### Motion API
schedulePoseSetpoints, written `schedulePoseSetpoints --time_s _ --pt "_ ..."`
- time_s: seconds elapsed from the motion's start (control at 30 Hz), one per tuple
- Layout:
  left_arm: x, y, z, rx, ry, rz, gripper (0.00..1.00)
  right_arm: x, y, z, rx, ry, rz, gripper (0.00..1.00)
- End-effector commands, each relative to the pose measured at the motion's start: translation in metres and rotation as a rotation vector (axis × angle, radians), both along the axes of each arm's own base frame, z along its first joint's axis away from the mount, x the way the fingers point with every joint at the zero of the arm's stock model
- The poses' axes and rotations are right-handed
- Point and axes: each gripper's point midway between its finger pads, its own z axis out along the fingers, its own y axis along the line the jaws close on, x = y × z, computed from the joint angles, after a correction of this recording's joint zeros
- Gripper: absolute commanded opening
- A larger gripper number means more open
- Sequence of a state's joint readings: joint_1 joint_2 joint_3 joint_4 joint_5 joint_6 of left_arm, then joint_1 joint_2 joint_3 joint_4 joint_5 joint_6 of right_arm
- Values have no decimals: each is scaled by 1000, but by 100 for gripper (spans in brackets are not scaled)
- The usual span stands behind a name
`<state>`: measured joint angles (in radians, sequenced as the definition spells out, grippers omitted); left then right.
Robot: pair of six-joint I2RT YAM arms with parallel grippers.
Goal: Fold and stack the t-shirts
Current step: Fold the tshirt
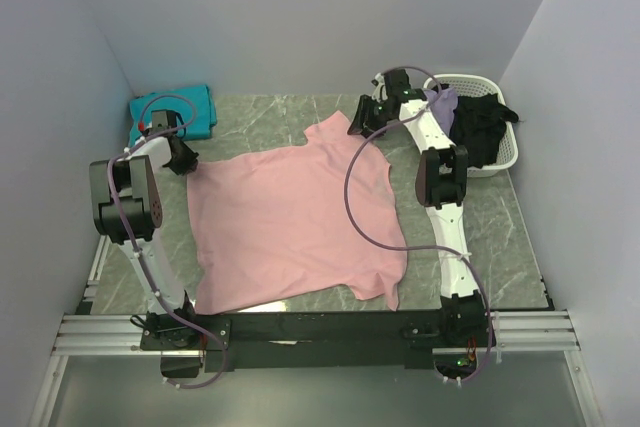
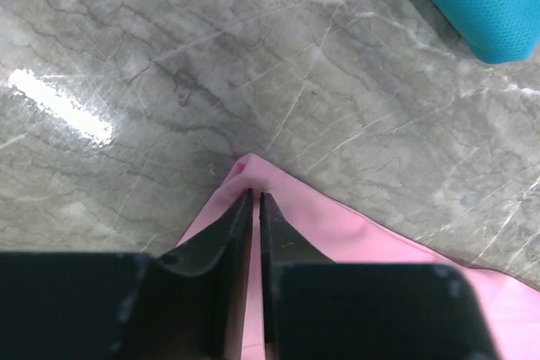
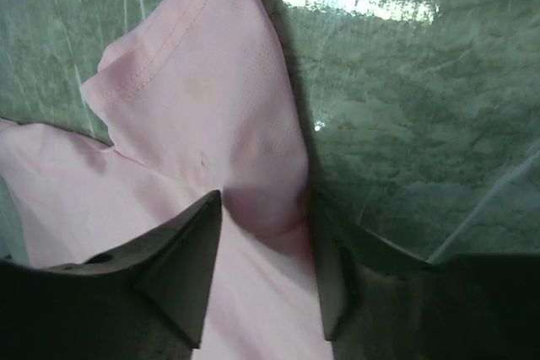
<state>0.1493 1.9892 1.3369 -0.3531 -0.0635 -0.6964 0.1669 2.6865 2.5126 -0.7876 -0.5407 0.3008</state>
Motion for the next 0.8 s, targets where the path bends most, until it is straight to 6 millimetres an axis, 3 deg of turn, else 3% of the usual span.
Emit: schedulePoseSetpoints --time_s 0.0,0.1,0.13,0.17,0.2,0.37,0.57,0.77 --pt "-3 -5 -17 -25 39 -12 11 -2 2 -4 -11 7 -6 46" --pt "2 -5 -16 -27 38 -24 6 7 -1 2 -16 -29 -31 30" --pt "3 -5 -15 -26 43 -26 5 9 -1 5 -14 -36 -45 21" --pt "7 -2 -11 -18 36 -26 5 16 -6 9 -9 -56 -62 5" --pt "9 -2 -12 -19 36 -29 4 16 -7 12 -4 -58 -74 1" --pt "20 1 -4 -9 25 -40 2 29 -42 31 -26 -110 -179 0" --pt "28 4 -3 -7 10 -51 1 29 -83 54 -120 -159 -273 0" --pt "42 -8 9 -60 -73 -105 1 24 -92 78 -108 -226 -269 0"
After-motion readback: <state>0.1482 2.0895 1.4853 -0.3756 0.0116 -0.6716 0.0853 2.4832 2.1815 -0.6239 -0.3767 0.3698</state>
